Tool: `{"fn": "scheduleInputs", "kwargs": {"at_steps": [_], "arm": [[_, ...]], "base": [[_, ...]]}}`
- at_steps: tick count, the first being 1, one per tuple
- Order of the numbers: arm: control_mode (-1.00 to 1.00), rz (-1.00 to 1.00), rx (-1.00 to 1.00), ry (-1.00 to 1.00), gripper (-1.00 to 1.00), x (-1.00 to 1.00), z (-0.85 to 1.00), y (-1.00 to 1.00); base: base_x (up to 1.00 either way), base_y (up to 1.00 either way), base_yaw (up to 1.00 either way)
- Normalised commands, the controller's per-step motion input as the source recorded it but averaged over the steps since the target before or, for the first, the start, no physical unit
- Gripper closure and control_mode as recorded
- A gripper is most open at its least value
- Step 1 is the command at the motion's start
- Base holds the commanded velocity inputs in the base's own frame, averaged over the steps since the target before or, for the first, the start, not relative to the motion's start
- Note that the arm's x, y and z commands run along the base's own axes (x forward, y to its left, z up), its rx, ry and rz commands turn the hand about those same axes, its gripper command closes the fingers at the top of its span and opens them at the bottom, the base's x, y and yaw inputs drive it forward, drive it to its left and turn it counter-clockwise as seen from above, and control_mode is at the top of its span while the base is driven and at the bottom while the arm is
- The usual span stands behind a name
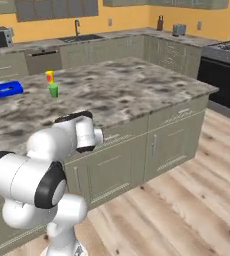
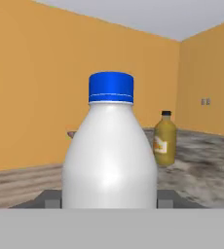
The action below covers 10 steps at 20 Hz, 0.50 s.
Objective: Place the drinks on the dining counter in a tight cluster.
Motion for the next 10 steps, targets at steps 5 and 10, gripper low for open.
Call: {"fn": "scheduleInputs", "kwargs": {"at_steps": [5, 10], "arm": [[1.00, 0.00, 0.00, 0.00, 1.00, 0.00, 0.00, 0.00], [1.00, 0.00, 0.00, 0.00, 1.00, 0.00, 0.00, 0.00]], "base": [[0.24, 0.01, 0.73], [0.50, 0.02, 0.50]]}}
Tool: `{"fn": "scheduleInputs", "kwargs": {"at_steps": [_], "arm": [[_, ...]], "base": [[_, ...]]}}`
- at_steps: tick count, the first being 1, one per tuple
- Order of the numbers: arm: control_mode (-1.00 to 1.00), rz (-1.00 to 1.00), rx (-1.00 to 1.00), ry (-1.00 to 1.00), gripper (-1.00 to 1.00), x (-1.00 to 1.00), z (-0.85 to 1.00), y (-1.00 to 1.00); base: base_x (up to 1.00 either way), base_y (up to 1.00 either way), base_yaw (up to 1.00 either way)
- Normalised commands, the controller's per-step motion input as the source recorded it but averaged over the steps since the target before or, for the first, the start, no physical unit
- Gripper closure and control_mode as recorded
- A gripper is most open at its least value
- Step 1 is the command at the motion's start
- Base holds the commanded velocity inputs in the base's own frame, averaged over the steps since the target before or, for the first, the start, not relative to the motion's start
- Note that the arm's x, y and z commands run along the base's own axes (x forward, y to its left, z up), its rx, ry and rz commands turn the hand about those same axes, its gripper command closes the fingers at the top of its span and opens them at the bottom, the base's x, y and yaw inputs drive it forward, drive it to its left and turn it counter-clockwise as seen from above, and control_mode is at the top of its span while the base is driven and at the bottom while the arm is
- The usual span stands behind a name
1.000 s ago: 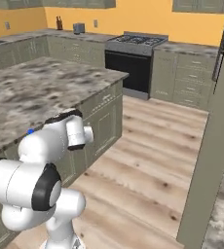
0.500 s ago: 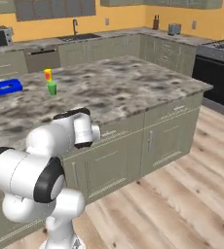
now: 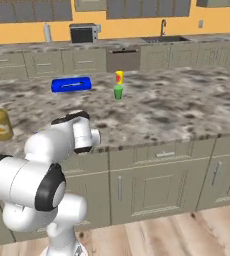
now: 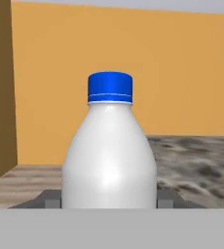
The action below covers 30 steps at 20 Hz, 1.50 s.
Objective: Place the drinks on the dining counter in a tight cluster.
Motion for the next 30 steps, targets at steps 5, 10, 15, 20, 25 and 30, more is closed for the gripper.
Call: {"fn": "scheduleInputs", "kwargs": {"at_steps": [5, 10, 15, 20, 25, 30], "arm": [[1.00, 0.00, 0.00, 0.00, 1.00, 0.00, 0.00, 0.00], [1.00, 0.00, 0.00, 0.00, 1.00, 0.00, 0.00, 0.00], [1.00, 0.00, 0.00, 0.00, 1.00, 0.00, 0.00, 0.00], [1.00, 0.00, 0.00, 0.00, 1.00, 0.00, 0.00, 0.00], [1.00, 0.00, 0.00, 0.00, 1.00, 0.00, 0.00, 0.00], [1.00, 0.00, 0.00, 0.00, 1.00, 0.00, 0.00, 0.00]], "base": [[0.57, 0.00, 0.45], [0.65, -0.01, 0.34], [0.59, -0.09, 0.30], [0.50, -0.10, 0.23], [0.12, -0.01, 0.02], [0.00, 0.00, 0.00]]}}
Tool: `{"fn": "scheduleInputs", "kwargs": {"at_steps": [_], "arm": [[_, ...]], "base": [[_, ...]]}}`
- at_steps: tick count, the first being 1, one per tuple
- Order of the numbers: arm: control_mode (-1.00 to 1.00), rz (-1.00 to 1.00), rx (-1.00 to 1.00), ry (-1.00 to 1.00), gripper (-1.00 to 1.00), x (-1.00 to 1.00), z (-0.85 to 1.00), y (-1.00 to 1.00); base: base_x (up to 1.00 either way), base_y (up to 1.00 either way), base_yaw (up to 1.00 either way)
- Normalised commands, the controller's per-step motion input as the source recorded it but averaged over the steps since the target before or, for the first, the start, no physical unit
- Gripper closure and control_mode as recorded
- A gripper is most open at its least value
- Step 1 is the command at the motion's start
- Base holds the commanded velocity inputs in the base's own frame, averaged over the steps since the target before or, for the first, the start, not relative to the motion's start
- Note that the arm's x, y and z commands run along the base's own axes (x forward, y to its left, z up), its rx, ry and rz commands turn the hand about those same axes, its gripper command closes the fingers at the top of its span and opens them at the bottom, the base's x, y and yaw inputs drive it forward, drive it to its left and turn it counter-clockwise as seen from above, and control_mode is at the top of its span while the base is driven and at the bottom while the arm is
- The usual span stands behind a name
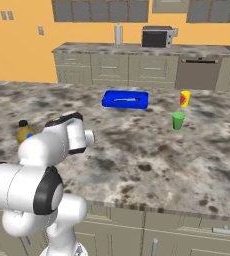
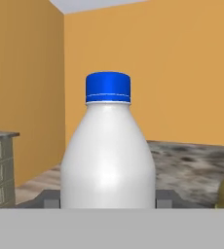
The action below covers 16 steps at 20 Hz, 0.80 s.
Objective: Place the drinks on the dining counter in a tight cluster.
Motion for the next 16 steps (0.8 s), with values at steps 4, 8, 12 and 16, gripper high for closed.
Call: {"fn": "scheduleInputs", "kwargs": {"at_steps": [4, 8, 12, 16], "arm": [[-1.00, 0.01, 0.01, 0.01, 1.00, 0.07, 0.00, -0.07], [-1.00, 0.08, 0.09, 0.05, 1.00, 0.21, 0.00, -0.27], [-1.00, 0.19, 0.04, 0.05, 1.00, 0.30, -0.01, -0.15], [-1.00, 0.29, 0.02, 0.02, 1.00, 0.24, -0.10, 0.00]], "base": [[0.02, 0.00, 0.00], [0.00, 0.00, 0.00], [0.00, 0.00, 0.00], [0.00, 0.00, 0.00]]}}
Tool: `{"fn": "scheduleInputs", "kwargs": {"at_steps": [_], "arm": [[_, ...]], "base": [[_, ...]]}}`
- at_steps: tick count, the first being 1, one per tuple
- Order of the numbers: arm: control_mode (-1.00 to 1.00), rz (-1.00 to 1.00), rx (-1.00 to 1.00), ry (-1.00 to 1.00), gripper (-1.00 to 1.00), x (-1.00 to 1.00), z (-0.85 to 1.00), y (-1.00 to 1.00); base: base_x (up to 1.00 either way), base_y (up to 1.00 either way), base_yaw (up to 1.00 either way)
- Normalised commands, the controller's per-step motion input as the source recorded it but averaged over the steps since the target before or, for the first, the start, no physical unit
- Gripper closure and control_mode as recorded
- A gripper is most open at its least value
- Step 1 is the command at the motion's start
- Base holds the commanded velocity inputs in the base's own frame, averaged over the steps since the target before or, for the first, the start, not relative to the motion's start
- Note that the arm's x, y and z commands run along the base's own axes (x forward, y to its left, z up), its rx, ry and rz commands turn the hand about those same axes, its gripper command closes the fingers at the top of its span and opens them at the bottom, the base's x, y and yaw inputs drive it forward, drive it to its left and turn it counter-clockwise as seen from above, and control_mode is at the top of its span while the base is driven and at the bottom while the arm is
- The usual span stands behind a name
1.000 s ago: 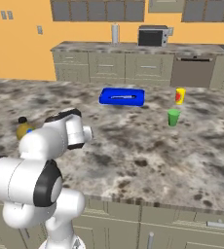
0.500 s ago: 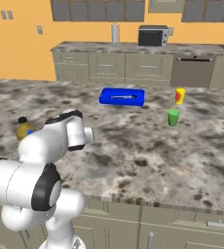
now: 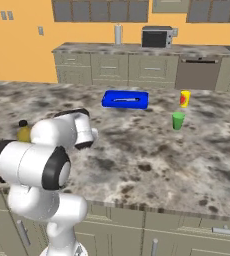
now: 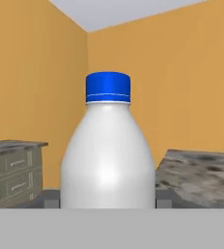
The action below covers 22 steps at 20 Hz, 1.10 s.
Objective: Place the drinks on the dining counter in a tight cluster.
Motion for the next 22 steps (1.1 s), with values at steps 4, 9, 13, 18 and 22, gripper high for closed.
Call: {"fn": "scheduleInputs", "kwargs": {"at_steps": [4, 9, 13, 18, 22], "arm": [[-1.00, 0.30, 0.02, 0.00, 1.00, 0.20, -0.11, 0.07], [-1.00, 0.26, 0.01, 0.00, 1.00, 0.14, -0.14, 0.07], [-1.00, 0.11, 0.01, -0.01, 1.00, 0.24, -0.09, 0.00], [-1.00, -0.04, 0.00, -0.09, 1.00, 0.13, -0.22, 0.02], [-1.00, -0.15, 0.00, -0.10, 1.00, 0.23, -0.19, 0.03]], "base": [[0.00, 0.00, 0.00], [0.00, 0.00, 0.00], [0.00, 0.00, 0.00], [0.00, 0.00, 0.00], [0.00, 0.00, 0.00]]}}
